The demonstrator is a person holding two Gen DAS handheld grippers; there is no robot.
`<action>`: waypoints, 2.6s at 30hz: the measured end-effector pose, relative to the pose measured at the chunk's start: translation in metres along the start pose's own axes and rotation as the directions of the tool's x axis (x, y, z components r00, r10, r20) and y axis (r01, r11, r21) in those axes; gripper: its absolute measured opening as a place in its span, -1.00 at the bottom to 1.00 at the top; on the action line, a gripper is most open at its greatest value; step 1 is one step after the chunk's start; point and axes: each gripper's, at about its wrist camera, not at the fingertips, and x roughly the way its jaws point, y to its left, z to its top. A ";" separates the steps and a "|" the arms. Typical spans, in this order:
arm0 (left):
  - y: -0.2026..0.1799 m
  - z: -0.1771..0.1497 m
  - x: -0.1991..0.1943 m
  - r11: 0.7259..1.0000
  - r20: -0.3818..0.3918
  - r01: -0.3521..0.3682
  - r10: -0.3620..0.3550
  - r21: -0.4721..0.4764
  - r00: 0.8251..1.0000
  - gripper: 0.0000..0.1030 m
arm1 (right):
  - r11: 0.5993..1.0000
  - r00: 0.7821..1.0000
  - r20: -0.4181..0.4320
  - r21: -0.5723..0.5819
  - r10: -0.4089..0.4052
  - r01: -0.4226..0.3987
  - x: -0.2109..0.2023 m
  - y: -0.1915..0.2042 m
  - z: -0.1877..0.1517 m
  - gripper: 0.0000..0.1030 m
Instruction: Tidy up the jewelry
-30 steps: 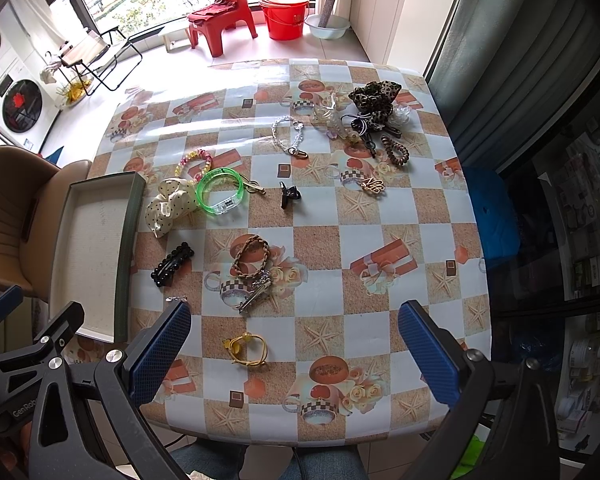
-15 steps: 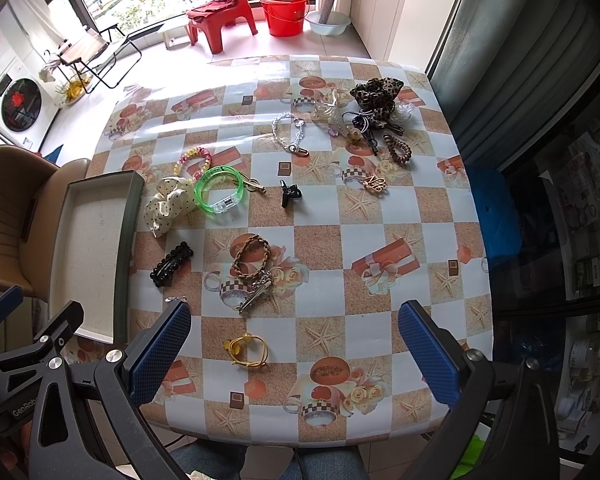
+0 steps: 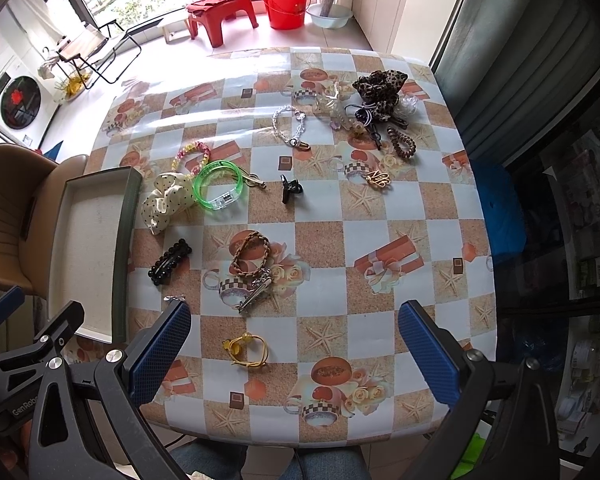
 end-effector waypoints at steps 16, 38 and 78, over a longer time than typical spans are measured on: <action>-0.018 0.075 0.090 0.997 0.005 0.024 -0.024 0.078 1.000 1.00 | 0.998 0.992 -0.115 0.046 0.053 -0.048 0.078 -0.021 0.021 1.00; -0.038 0.107 0.208 0.998 -0.047 -0.019 0.022 0.064 0.999 0.51 | 0.998 0.996 -0.074 -0.028 0.048 -0.050 0.228 -0.003 0.104 0.50; 0.118 0.074 0.089 0.979 0.153 0.013 0.019 -0.205 0.988 -0.68 | 0.931 0.942 0.008 -0.153 0.336 -0.331 0.132 0.129 0.095 -0.49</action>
